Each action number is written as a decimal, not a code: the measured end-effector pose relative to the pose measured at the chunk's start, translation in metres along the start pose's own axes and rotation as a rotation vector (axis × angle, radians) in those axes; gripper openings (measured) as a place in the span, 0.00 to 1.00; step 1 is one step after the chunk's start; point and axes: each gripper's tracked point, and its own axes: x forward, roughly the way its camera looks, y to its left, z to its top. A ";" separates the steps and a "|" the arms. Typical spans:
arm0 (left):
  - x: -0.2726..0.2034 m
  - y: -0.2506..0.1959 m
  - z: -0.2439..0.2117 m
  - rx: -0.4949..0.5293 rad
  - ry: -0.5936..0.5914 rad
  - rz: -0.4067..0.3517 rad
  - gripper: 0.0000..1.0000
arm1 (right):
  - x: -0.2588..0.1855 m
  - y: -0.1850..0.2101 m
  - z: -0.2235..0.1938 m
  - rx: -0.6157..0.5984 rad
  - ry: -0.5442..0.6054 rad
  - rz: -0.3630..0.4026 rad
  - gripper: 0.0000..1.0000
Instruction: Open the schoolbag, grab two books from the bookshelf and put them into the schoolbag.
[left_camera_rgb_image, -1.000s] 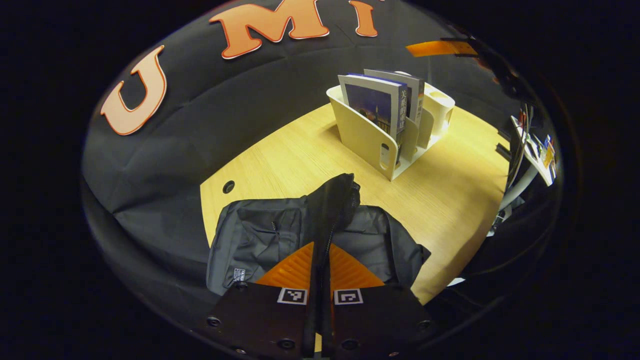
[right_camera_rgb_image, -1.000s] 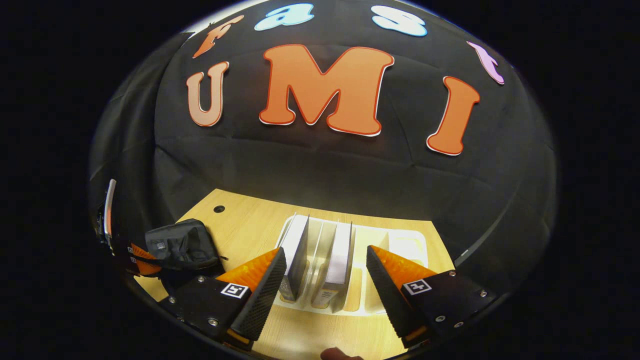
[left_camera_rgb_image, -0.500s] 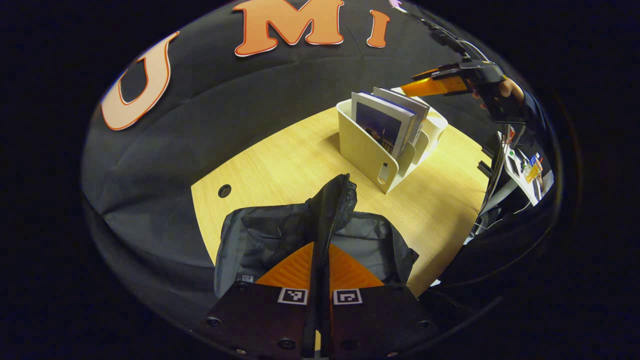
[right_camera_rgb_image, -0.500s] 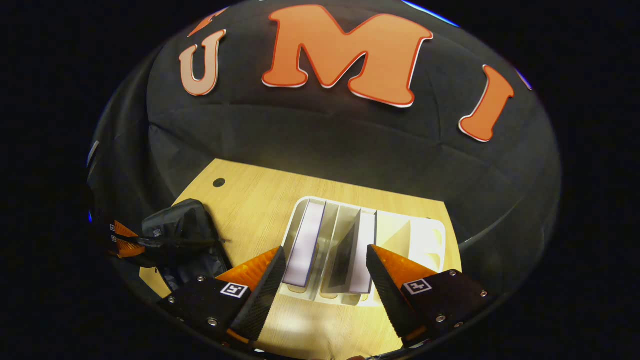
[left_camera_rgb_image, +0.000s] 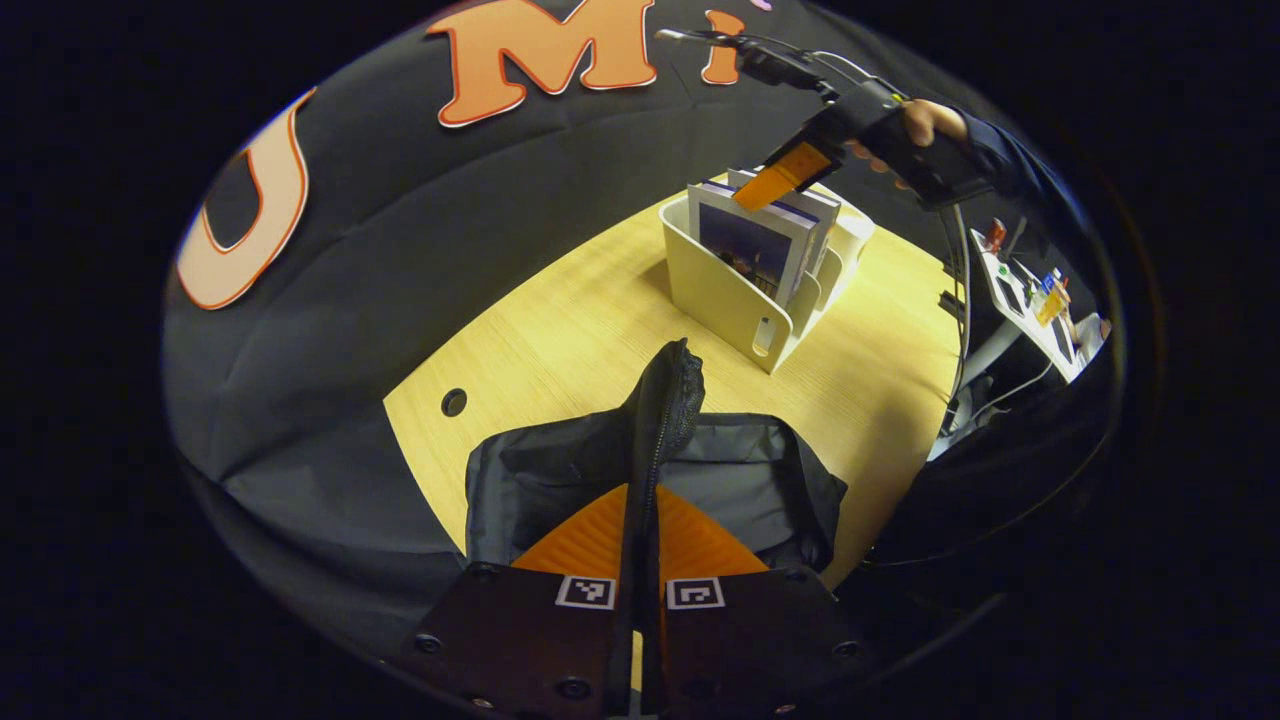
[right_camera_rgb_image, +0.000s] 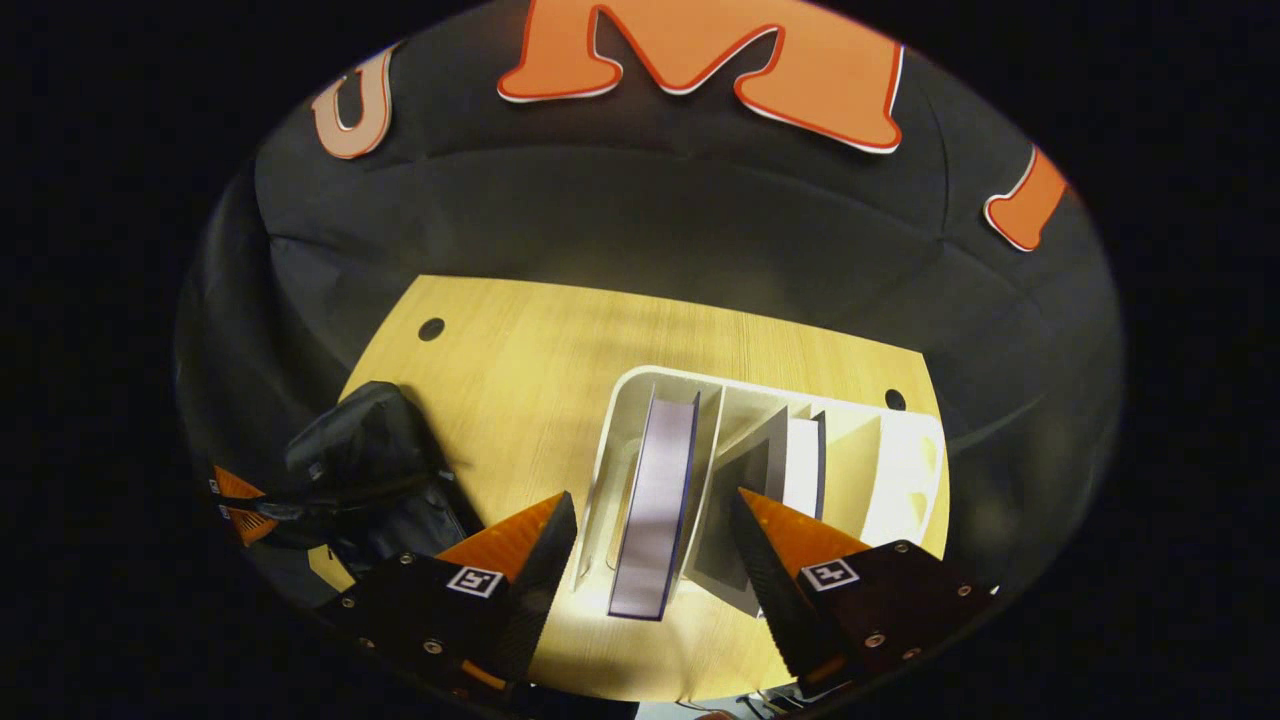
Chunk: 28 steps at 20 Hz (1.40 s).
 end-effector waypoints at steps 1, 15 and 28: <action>0.001 0.001 -0.001 0.012 0.001 -0.003 0.05 | 0.007 -0.001 -0.002 0.002 0.028 -0.011 0.91; 0.017 0.013 0.000 -0.014 -0.010 -0.048 0.05 | 0.038 0.009 -0.026 0.143 0.259 -0.015 0.37; 0.029 0.000 0.003 -0.015 -0.026 -0.098 0.05 | -0.058 0.007 -0.095 0.298 0.152 0.038 0.35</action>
